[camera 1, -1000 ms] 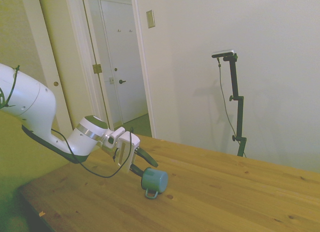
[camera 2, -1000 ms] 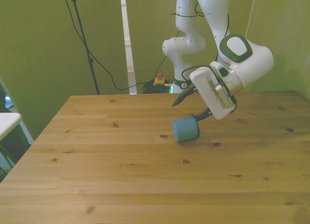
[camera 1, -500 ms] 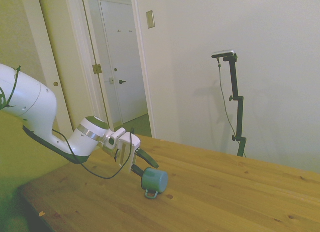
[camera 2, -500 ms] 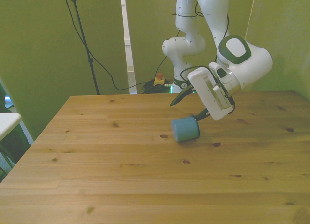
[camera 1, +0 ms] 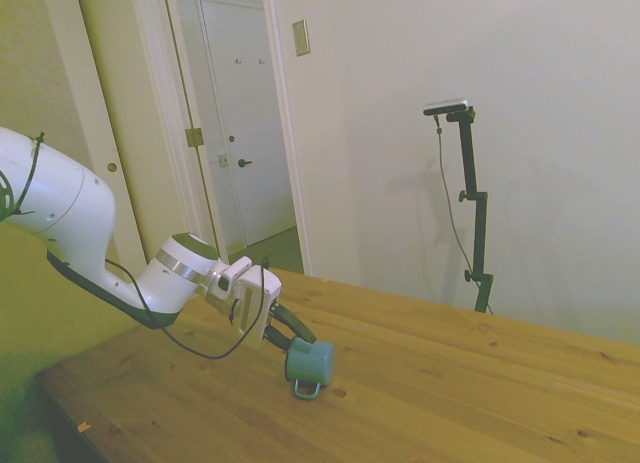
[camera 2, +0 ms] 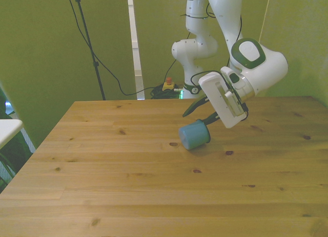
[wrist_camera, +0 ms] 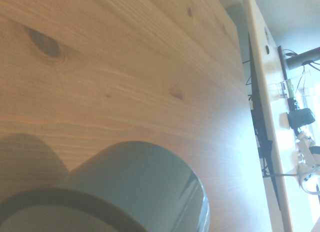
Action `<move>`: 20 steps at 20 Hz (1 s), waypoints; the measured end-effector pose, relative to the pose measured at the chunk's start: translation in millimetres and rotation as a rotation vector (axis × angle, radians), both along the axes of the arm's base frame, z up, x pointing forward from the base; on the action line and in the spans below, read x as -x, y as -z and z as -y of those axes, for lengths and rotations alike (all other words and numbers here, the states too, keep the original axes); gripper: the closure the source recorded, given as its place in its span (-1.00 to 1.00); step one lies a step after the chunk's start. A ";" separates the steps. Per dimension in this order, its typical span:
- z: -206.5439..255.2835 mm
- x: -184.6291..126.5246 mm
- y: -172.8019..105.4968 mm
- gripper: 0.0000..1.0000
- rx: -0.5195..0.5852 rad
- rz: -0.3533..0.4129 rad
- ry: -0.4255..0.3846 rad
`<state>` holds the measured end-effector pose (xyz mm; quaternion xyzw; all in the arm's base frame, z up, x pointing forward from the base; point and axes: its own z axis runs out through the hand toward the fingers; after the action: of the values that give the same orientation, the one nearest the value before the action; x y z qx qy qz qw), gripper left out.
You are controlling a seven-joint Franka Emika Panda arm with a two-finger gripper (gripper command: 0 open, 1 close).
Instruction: Flip the mug upright
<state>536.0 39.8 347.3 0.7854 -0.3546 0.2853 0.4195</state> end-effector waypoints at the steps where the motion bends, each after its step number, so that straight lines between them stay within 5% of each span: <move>1: 0.8 0.3 0.5 1.00 0.000 0.000 0.002; 20: 3.3 0.8 -20.6 1.00 -0.006 0.046 0.012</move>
<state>535.2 36.5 367.9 0.7778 -0.3698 0.2998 0.4104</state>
